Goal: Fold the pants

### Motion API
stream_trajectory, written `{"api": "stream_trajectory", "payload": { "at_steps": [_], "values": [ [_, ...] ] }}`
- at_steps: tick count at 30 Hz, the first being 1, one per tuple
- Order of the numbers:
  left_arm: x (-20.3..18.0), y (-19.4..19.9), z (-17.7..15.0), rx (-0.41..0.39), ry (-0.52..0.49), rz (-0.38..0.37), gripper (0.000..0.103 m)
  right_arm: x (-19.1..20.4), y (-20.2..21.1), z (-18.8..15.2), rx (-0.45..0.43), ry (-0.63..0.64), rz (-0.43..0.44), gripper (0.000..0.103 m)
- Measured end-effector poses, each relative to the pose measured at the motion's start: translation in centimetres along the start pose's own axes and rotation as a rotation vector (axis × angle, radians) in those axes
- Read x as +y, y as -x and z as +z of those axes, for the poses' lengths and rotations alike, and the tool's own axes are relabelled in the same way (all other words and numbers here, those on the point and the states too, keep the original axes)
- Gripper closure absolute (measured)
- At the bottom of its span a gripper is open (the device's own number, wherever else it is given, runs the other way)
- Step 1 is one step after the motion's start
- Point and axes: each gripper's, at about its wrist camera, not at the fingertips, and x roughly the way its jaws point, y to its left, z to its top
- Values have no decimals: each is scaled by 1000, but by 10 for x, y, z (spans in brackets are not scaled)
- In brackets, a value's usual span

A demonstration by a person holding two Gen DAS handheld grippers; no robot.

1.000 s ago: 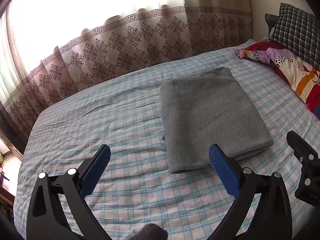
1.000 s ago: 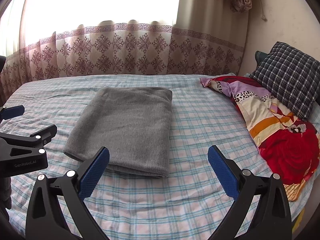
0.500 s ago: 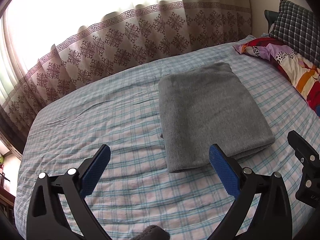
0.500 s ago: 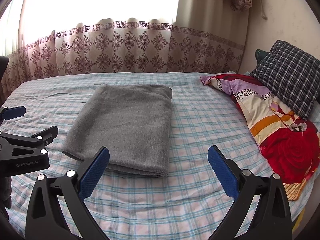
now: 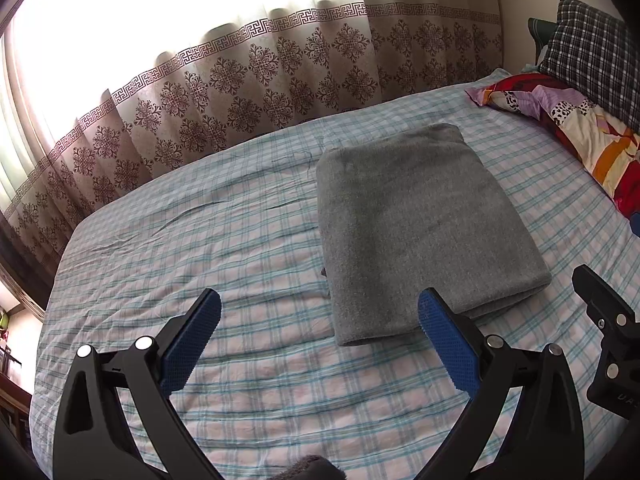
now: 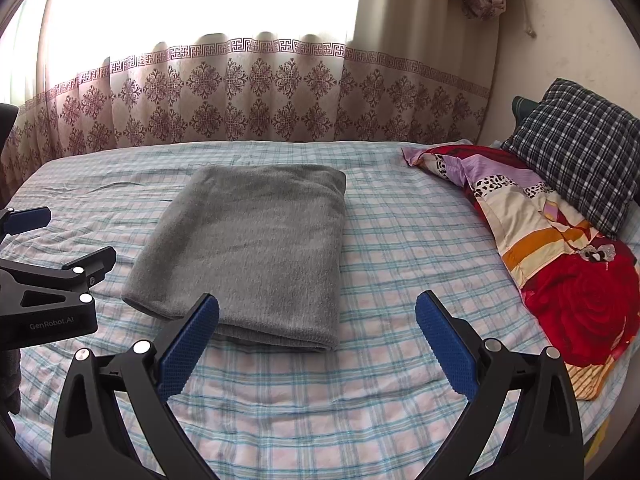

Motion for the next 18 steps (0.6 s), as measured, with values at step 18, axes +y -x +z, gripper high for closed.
{"api": "stream_trajectory", "payload": {
  "at_steps": [18],
  "values": [
    [10,-3,-4,-1,1,-4,3,0,-5,-3,31,-12,5,5]
  ]
}}
